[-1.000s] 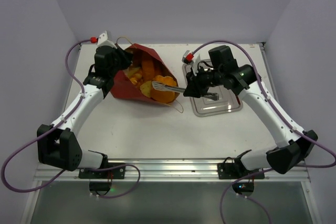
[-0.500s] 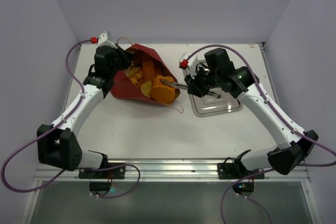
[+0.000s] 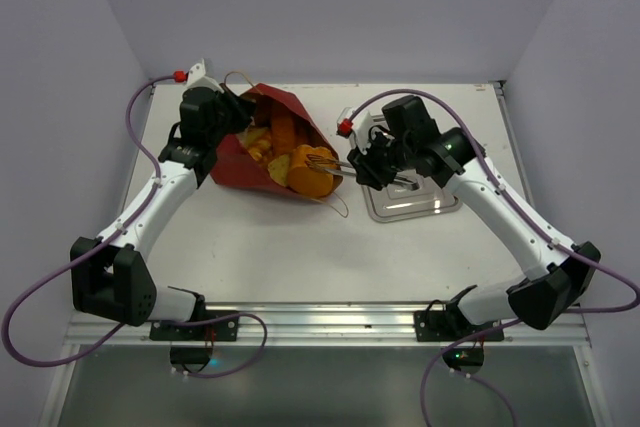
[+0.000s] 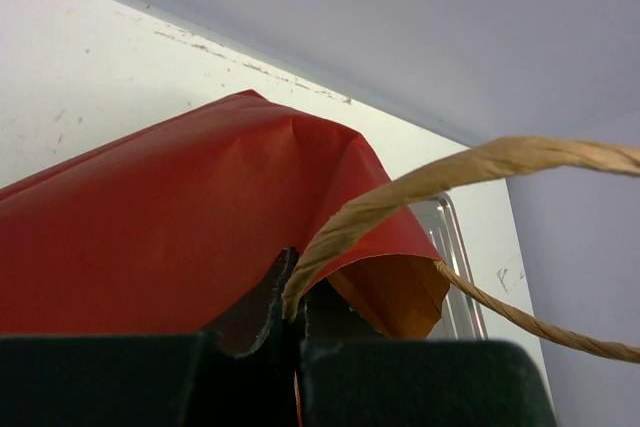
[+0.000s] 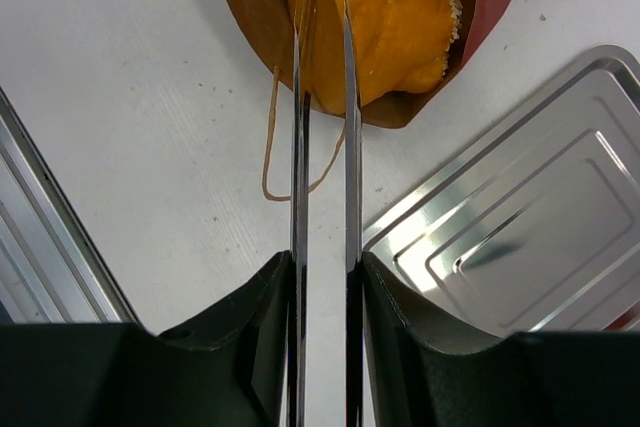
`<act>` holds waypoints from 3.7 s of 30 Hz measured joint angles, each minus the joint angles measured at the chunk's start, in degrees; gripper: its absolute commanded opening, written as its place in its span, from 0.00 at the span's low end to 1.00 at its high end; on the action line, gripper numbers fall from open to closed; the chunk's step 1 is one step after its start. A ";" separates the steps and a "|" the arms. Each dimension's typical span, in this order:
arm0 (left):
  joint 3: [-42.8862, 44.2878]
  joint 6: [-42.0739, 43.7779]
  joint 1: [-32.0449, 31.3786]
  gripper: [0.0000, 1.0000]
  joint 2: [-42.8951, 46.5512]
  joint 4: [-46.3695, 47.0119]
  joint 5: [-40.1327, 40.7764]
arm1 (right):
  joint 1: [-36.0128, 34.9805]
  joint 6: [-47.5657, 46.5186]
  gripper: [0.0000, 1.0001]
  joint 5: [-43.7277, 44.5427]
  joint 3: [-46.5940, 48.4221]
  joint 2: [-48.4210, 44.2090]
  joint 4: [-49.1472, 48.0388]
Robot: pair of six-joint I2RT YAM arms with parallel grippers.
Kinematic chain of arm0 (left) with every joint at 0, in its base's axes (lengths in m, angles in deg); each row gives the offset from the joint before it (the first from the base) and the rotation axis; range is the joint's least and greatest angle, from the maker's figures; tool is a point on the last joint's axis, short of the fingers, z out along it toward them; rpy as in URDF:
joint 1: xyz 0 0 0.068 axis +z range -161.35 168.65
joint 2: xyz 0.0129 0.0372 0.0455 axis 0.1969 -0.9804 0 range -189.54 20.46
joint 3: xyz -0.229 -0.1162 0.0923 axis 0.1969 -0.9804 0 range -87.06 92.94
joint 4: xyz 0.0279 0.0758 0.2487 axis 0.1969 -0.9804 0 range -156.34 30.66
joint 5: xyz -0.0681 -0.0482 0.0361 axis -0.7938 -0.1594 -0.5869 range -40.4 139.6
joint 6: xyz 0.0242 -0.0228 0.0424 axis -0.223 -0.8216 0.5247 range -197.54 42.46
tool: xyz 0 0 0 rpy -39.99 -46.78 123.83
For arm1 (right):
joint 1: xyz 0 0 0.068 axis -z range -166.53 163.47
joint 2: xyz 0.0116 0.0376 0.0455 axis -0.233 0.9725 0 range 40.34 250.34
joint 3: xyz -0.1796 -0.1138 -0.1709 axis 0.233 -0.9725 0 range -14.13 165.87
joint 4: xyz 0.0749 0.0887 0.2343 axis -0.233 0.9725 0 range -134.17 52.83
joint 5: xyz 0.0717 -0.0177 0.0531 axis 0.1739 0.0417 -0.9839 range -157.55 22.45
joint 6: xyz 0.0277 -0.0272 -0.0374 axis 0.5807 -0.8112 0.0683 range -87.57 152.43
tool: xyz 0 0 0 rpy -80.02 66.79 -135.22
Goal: Take the fake bread out of the paper bag
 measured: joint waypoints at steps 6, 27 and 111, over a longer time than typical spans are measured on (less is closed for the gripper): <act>0.00 -0.02 0.00 0.00 0.00 0.07 -0.35 | -0.33 0.00 0.40 0.92 -0.63 0.70 -0.02; -0.07 -0.20 0.00 0.00 0.00 0.28 -0.96 | -1.90 -0.90 0.48 4.55 -2.05 1.86 -1.01; -2.34 -0.83 1.49 0.00 0.11 2.84 -1.16 | 11.15 2.69 0.00 0.92 12.57 -5.95 1.62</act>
